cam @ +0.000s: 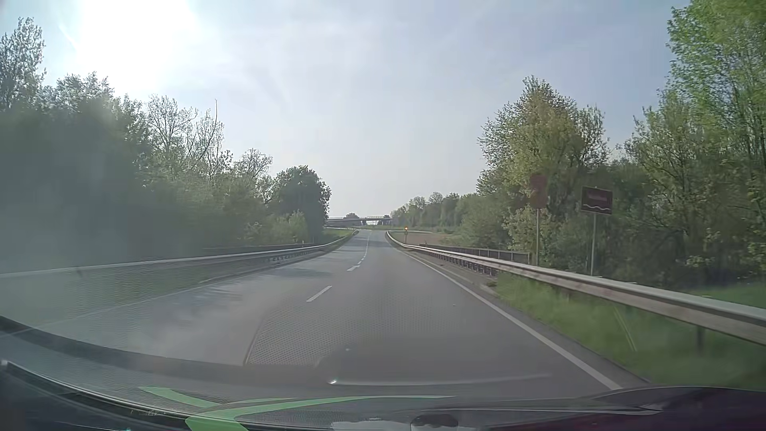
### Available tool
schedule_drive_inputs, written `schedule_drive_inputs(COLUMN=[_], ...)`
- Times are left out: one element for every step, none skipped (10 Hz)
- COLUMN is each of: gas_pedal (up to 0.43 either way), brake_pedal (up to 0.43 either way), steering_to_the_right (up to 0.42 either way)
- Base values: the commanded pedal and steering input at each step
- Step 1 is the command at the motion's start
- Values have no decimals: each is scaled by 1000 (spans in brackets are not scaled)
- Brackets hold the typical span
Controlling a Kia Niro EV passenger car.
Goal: Follow the waypoints while adhering to traffic rules and regulations
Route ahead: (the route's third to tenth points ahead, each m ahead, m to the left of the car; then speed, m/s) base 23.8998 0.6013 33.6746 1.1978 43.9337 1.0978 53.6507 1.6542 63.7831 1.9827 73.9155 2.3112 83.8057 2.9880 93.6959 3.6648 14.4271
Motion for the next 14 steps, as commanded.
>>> schedule_drive_inputs(gas_pedal=[0,0,0,0,0,0,0,0,0,0,0,0,0,0], brake_pedal=[0,0,0,0,0,0,0,0,0,0,0,0,0,0], steering_to_the_right=[-6,-5,-5,-4,-3,-3,-3,-3,-3,-3,-3,-3,-2,-1])
